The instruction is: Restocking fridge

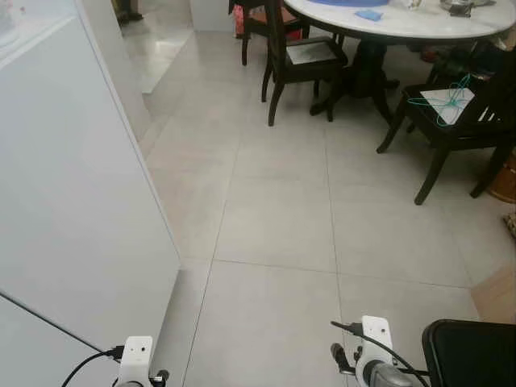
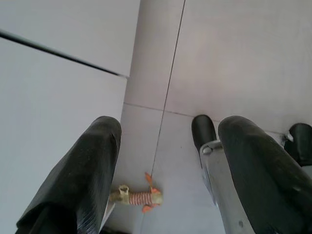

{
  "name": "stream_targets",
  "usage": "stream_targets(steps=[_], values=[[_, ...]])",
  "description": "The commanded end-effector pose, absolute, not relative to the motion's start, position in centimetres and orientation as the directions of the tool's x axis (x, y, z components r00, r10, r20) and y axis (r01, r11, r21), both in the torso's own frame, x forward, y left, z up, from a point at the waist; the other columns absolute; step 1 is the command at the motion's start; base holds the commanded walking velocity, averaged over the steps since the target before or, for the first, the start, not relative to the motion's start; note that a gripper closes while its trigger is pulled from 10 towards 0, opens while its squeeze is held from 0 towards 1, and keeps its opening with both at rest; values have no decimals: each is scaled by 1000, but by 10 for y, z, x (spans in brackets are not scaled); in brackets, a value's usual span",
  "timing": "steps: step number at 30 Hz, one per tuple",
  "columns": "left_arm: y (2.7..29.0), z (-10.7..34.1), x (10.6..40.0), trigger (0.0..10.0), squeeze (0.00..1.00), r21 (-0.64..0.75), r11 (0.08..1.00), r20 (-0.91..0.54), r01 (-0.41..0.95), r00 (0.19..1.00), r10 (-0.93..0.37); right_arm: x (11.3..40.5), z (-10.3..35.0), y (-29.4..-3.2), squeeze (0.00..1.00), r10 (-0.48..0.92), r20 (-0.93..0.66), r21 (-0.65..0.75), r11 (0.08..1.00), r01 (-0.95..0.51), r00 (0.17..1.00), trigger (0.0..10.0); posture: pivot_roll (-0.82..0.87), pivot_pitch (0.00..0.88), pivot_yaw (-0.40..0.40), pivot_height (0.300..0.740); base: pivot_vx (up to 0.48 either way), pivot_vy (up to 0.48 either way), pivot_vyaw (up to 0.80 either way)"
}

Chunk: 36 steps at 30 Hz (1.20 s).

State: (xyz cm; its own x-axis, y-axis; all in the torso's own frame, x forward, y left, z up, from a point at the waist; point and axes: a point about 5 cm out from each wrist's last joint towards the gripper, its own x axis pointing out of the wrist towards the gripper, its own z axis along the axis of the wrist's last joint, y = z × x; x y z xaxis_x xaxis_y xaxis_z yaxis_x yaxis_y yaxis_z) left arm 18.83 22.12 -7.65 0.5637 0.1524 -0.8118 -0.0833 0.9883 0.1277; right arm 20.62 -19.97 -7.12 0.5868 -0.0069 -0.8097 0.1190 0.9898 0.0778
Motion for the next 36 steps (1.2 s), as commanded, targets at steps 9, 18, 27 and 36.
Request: stream_targets(steps=[9, 18, 27, 36], values=[[217, -78, 187, 10000, 0, 123, 987, -825, -107, 541, 162, 210, -68, -204, 0, 15, -813, 68, 995, 70, 582, 10000, -153, 45, -15, 740, 0, 0, 0], [219, -78, 187, 10000, 0, 124, 988, -825, -93, 543, 155, 208, -70, -200, 0, 24, -818, 79, 994, 70, 574, 10000, -166, 24, 6, 740, 0, 0, 800], [219, -79, 186, 10000, 0, 117, 990, -828, -81, 543, 143, 206, -71, -201, 0, 25, -830, 69, 996, 58, 557, 10000, -168, 18, 6, 740, 0, 0, 800], [217, -80, 184, 10000, 0, 109, 991, -830, -84, 541, 137, 205, -72, -203, 0, 26, -838, 58, 997, 41, 546, 10000, -161, 19, -7, 740, 0, 0, 800]])
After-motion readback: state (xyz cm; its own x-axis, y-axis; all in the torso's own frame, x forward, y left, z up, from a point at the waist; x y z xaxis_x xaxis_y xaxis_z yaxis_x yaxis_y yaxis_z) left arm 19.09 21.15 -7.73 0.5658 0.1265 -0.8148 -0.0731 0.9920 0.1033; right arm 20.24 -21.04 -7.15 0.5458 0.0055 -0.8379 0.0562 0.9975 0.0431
